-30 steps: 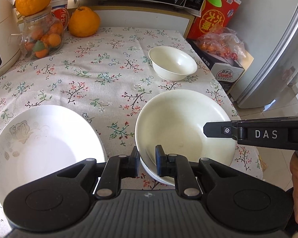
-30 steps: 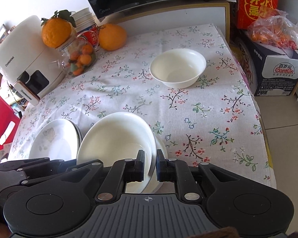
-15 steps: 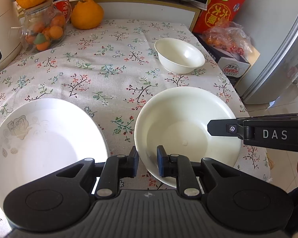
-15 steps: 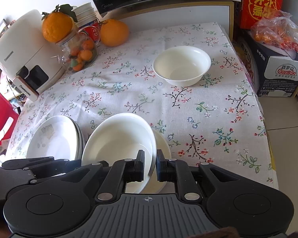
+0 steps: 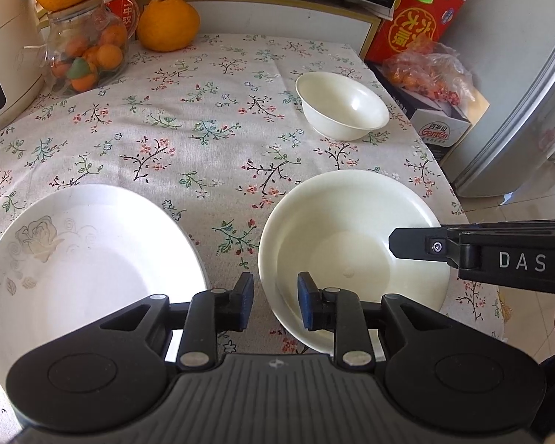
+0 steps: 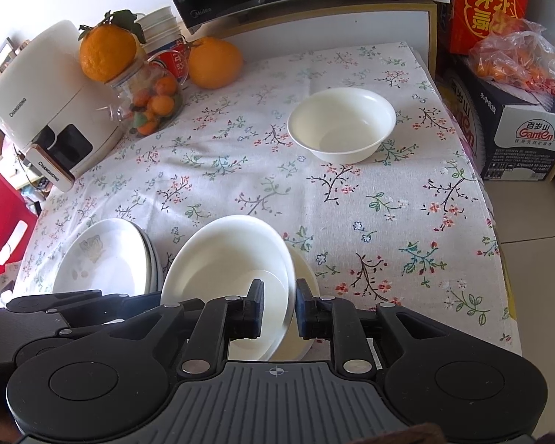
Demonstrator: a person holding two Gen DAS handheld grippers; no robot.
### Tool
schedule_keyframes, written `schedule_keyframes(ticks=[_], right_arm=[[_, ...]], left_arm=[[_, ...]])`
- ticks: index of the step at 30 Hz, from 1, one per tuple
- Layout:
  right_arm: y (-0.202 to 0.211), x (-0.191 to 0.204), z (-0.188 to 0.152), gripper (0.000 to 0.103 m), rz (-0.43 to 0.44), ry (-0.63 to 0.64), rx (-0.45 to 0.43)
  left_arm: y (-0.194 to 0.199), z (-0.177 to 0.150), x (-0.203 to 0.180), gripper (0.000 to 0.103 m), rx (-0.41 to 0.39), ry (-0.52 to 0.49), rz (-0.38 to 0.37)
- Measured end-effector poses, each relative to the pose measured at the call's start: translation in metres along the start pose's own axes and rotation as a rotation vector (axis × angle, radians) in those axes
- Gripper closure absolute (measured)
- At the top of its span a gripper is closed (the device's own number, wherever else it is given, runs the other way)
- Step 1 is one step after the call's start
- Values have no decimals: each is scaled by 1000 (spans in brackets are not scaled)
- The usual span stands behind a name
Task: Organize plates and bowls
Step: 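Lower the held bowl into the other white bowl and open the left gripper, then move the left gripper to the rim of the stacked white bowls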
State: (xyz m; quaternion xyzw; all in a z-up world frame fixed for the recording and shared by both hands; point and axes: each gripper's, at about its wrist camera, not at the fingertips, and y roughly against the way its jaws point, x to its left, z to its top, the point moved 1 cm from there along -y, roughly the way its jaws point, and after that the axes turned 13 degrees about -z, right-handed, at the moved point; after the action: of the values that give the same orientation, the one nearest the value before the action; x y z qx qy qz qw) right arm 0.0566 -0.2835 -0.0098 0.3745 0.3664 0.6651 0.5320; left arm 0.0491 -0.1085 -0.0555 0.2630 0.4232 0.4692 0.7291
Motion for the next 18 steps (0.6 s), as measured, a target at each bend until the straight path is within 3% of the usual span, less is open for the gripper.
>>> schedule_keyframes(ticks=[3, 9, 12, 18], right_arm=[[0, -1, 1, 63, -9, -4, -4], [3, -8, 5, 53, 29, -50, -9], [4, -11, 8, 42, 29, -69, -10], [2, -26, 13, 33, 37, -141, -8]], left_arm=[[1, 2, 1, 68, 4, 7, -10], [5, 10, 2, 55, -3, 12, -36], [9, 14, 3, 47, -16, 13, -48], [15, 26, 9, 43, -45, 39, -47]])
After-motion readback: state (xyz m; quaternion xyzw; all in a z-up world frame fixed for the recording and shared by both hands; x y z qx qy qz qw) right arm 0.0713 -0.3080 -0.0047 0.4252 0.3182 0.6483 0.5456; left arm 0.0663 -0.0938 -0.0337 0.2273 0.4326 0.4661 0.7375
